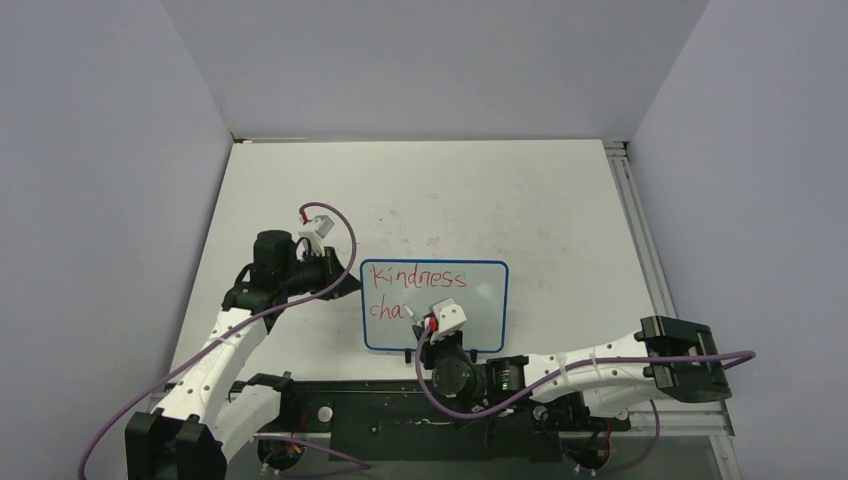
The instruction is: Write a sentence on the whiteboard
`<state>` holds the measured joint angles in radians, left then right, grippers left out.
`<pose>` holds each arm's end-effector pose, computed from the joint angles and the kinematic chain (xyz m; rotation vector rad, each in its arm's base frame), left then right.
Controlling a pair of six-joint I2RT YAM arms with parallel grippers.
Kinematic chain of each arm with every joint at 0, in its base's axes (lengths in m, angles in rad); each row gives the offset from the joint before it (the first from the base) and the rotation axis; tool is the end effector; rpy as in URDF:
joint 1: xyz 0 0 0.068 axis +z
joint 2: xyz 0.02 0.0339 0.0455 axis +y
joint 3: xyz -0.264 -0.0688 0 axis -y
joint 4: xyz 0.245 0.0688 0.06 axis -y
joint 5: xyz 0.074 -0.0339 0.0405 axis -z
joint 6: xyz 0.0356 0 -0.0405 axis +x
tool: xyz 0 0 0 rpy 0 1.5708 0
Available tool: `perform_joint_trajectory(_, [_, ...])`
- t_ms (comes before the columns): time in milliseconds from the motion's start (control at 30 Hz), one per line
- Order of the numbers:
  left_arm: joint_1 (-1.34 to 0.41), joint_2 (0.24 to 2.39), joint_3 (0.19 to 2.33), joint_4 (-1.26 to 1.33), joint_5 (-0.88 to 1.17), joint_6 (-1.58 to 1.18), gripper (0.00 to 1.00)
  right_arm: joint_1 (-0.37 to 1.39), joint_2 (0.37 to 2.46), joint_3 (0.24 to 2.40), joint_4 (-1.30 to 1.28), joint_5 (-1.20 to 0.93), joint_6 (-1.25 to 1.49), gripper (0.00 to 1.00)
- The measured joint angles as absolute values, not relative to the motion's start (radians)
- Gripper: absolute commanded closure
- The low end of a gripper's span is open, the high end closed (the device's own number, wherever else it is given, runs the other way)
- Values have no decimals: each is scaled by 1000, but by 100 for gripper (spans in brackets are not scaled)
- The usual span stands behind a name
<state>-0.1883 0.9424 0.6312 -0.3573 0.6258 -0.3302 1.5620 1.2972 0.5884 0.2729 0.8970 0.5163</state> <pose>0.1897 -0.0574 0.2454 0.1914 2.2588 -0.9785 0.0301 0.2607 0.2131 -0.4183 1.8256 0.5469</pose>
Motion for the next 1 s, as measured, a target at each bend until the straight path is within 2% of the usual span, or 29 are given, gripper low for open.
perform_joint_trajectory(1000, [-188,942,631,-357,625,-330,100,1543,1321,588,228,874,609,95])
